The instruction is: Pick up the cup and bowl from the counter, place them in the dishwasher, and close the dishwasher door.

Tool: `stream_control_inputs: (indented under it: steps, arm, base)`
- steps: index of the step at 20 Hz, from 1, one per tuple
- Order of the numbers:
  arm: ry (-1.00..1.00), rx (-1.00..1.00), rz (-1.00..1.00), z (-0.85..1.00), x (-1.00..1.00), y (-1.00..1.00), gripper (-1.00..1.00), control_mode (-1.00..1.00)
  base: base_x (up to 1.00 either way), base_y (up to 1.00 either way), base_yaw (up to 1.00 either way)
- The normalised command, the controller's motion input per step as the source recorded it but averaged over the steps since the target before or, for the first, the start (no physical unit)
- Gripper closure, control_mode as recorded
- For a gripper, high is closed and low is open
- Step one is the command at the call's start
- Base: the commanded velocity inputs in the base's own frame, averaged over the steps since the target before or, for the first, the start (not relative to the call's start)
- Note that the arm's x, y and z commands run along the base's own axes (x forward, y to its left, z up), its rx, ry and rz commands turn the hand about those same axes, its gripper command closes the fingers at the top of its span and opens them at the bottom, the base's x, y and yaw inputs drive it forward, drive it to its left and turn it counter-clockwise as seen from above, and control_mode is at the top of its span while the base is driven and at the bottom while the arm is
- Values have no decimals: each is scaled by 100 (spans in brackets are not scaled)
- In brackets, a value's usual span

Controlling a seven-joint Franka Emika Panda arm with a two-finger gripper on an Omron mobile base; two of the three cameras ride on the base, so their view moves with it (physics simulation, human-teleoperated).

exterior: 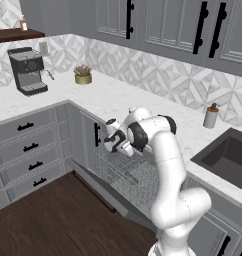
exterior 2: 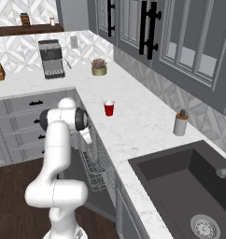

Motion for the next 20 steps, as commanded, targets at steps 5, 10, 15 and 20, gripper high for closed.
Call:
stream_control_inputs:
  steps: [5, 10, 15, 20]
  arm:
    - [0, 0, 11, 100, -22, 0, -100, -100]
    - [0, 0, 35, 100, -8, 1, -100, -100]
    - [2, -20, 40, 97, -4, 0, -100, -100]
    - [-1, -10, 47, 77, -4, -3, -100, -100]
  base:
    - [0, 0, 0]
    - [0, 0, 0]
    - [0, 0, 0]
    - [0, 0, 0]
